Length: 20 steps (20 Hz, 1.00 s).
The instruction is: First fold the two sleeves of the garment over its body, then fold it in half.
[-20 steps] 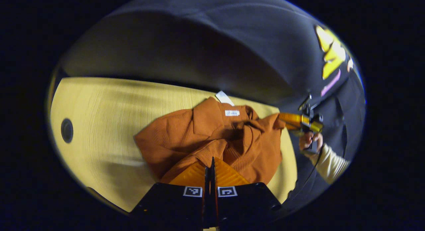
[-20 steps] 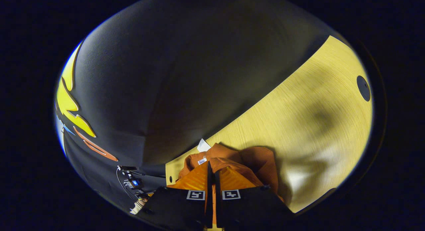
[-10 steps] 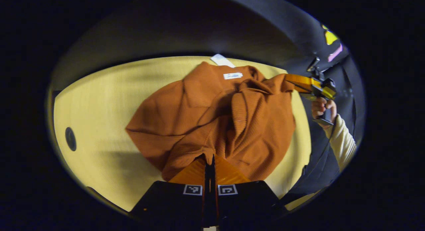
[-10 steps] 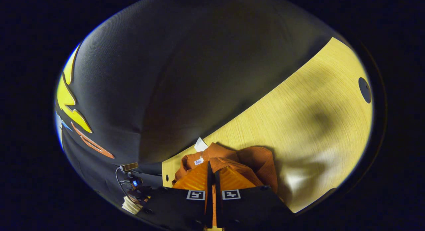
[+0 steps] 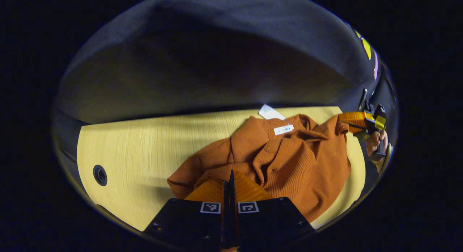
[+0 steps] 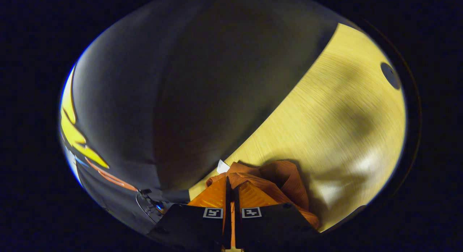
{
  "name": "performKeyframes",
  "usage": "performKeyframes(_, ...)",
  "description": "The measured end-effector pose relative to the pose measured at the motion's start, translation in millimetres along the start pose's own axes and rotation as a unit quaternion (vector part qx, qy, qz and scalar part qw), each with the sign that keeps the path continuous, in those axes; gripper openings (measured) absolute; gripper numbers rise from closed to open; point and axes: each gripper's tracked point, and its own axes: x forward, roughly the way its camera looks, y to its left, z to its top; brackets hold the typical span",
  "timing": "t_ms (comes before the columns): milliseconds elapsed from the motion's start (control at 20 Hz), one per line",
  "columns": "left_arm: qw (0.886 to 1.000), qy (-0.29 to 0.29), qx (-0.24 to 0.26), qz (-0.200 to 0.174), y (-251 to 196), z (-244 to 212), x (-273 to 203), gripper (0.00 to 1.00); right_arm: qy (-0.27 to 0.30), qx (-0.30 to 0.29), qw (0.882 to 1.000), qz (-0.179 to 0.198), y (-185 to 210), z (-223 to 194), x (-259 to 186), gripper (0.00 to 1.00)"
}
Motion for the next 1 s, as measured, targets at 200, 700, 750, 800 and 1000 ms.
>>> performKeyframes(200,0.996,-0.065,-0.053,0.014,3,16,-2,0.03,0.001,0.032,0.999,0.034,3,-3,-7,0.24)
performKeyframes(700,0.982,-0.151,-0.113,-0.001,-3,51,-17,0.78,-0.098,-0.152,0.983,0.028,35,22,-18,0.87)
performKeyframes(750,0.982,-0.153,-0.109,0.004,-4,52,-26,0.97,-0.099,-0.176,0.979,0.008,31,20,-22,0.88)
performKeyframes(800,0.982,-0.155,-0.109,0.005,-6,52,-34,0.97,-0.099,-0.209,0.973,-0.011,28,16,-27,0.91)
performKeyframes(1000,0.975,-0.201,-0.089,0.033,-7,61,-88,0.98,-0.141,-0.347,0.925,-0.062,46,-2,-64,0.96)
